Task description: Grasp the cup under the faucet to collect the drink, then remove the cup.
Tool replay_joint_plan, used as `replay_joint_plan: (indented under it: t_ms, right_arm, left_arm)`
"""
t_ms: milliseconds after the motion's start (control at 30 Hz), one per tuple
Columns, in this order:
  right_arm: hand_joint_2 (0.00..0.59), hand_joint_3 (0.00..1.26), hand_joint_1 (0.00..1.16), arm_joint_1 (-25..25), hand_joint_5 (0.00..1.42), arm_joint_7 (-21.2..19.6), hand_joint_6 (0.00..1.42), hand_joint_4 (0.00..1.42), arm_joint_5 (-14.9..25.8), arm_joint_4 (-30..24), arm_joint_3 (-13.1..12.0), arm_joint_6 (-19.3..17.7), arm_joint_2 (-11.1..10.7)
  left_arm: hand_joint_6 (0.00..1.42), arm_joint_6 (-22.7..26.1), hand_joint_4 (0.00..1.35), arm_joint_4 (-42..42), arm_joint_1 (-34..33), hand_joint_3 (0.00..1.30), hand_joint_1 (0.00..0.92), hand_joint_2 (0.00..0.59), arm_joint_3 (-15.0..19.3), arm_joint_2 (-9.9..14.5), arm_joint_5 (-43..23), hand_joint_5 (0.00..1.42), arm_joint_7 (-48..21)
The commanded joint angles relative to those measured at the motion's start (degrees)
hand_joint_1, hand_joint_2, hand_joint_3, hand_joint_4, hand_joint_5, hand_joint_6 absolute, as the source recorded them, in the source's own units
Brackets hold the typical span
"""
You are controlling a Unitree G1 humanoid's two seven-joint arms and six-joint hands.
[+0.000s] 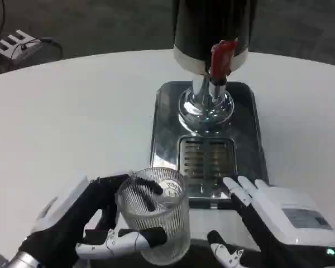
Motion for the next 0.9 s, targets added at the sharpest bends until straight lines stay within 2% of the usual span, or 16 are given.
replay_joint_plan:
  t_ms: [33, 567, 900]
  right_arm:
    - [0.471, 0.04, 0.39, 0.07, 0.0, 0.65, 0.0, 0.0, -0.35, 0.43, -0.29, -0.82, 0.36]
    - [0.47, 0.05, 0.39, 0.54, 0.0, 0.99, 0.0, 0.0, -0.14, -0.43, -0.67, -1.6, 0.58]
    - [0.47, 0.05, 0.4, 2.09, 0.0, 1.58, 0.01, 0.0, -1.13, -1.94, -1.25, -1.53, 2.2]
  left_arm:
    - [1.31, -1.22, 1.16, 0.9, -0.44, 1.08, 0.429, 0.092, 0.47, 0.23, -0.64, 1.3, 0.28]
    - [1.31, -1.61, 1.16, 2.94, -2.48, 1.09, 0.429, 0.091, 0.44, 0.13, -0.17, 1.3, 0.81]
    - [1.31, -2.55, 1.16, 11.03, -9.44, 1.09, 0.429, 0.091, 0.63, -0.21, 2.84, 1.3, 4.78]
